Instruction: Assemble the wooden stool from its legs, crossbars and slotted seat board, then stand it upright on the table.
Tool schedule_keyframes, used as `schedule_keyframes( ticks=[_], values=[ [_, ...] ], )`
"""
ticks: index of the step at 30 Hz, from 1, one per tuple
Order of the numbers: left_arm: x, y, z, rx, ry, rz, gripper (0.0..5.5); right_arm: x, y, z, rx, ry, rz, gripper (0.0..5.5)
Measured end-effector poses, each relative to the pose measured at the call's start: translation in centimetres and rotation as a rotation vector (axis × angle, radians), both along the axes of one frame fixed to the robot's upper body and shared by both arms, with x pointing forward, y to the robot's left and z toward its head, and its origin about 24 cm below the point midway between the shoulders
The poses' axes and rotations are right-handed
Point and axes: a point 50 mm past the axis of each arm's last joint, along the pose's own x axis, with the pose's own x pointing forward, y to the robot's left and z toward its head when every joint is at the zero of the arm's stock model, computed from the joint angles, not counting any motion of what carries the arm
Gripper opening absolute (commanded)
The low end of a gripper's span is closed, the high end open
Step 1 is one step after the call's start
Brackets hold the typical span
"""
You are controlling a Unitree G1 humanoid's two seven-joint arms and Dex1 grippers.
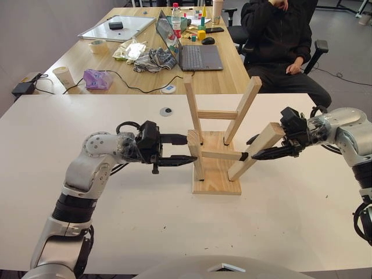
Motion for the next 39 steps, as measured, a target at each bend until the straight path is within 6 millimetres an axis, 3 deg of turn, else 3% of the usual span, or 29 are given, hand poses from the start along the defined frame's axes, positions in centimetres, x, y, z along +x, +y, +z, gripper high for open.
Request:
schedule_keyframes(
  ticks=[4,11,39],
  values=[
    [0.0,0.8,-1.8,-0.052,0.017,0.023,1.99,0.0,0.0,-0.2,-0.007,0.003,-0.005,2.35],
    [0.3,1.9,-3.1,-0.113,-0.037,0.023,1.99,0.1,-0.1,0.2,-0.004,-0.012,-0.008,2.35],
    [1.9,-0.7,-4.2,-0.180,-0.027,-0.020,1.99,0.0,-0.8,0.2,0.009,-0.022,-0.057,2.35]
  ],
)
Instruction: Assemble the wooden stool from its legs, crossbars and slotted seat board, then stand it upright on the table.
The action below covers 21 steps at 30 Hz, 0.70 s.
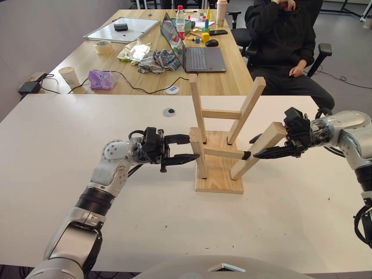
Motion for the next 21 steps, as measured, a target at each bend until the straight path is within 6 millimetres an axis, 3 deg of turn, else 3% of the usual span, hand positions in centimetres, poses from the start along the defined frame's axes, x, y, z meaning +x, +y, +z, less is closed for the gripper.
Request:
schedule_keyframes(
  ticks=[21],
  values=[
    [0.53,-0.53,0.77,0.043,-0.026,-0.005,1.99,0.10,-0.28,0.23,0.008,-0.019,-0.033,2.35]
  ],
)
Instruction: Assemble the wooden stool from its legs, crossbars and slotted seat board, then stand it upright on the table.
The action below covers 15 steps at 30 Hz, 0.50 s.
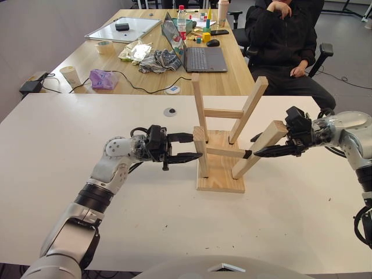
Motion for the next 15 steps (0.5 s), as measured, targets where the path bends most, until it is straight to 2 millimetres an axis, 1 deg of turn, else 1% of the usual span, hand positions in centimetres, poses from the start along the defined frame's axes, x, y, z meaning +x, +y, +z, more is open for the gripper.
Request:
schedule_keyframes(
  ticks=[5,6,7,8,9,10,11,13,15],
  values=[
    [0.2,-0.1,0.2,0.011,-0.006,-0.001,1.99,0.0,-0.1,0.0,0.004,-0.005,-0.017,2.35],
    [0.2,-0.1,0.2,0.012,-0.006,-0.001,2.35,0.0,-0.1,-0.1,0.006,-0.005,-0.024,2.35],
    [0.2,-0.1,0.2,0.014,-0.007,-0.001,2.48,-0.1,-0.1,-0.2,0.011,-0.005,-0.027,2.35],
    [0.2,0.2,-1.7,0.159,0.043,0.023,2.59,-0.1,0.1,-0.1,0.014,-0.010,-0.019,2.35],
    [-0.4,1.1,-5.2,0.334,0.164,0.065,2.75,-0.2,0.4,-0.1,0.021,-0.020,-0.005,2.35],
    [-1.6,2.4,-8.7,0.503,0.281,0.100,2.79,-0.2,1.1,-0.2,0.049,-0.027,0.006,2.35],
    [-2.2,3.1,-10.0,0.560,0.315,0.129,2.79,-0.4,1.6,-0.7,0.072,-0.018,0.006,2.35],
    [-1.8,4.1,-9.8,0.623,0.280,0.176,2.79,-0.8,2.4,-1.4,0.087,0.005,0.022,2.35],
    [-1.6,5.0,-9.5,0.627,0.269,0.223,2.79,-1.1,2.5,-1.4,0.094,0.011,0.036,2.35]
  ],
)
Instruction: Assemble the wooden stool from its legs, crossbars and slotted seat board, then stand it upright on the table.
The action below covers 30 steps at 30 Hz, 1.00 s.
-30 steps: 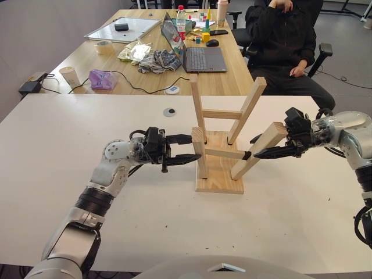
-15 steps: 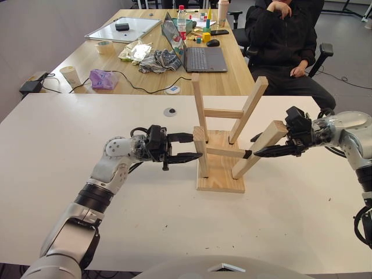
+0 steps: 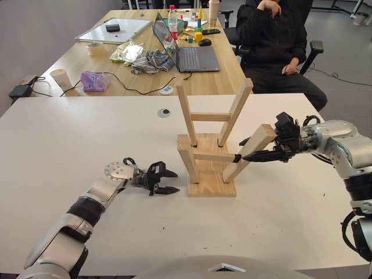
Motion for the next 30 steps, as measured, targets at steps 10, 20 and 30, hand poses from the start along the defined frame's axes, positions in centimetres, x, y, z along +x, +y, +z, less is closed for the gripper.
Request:
schedule_keyframes(
  ticks=[10,20,30],
  values=[
    [2.9,5.2,11.2,-0.577,-0.295,0.499,2.79,0.2,0.5,1.2,0.139,0.040,-0.150,2.35],
    [3.6,3.9,14.0,-0.716,-0.329,0.476,2.81,-1.8,0.7,0.8,0.101,0.081,-0.055,3.36],
    [3.7,4.0,14.1,-0.745,-0.331,0.476,2.81,-1.8,0.0,2.7,0.142,0.062,-0.032,3.36]
  ],
)
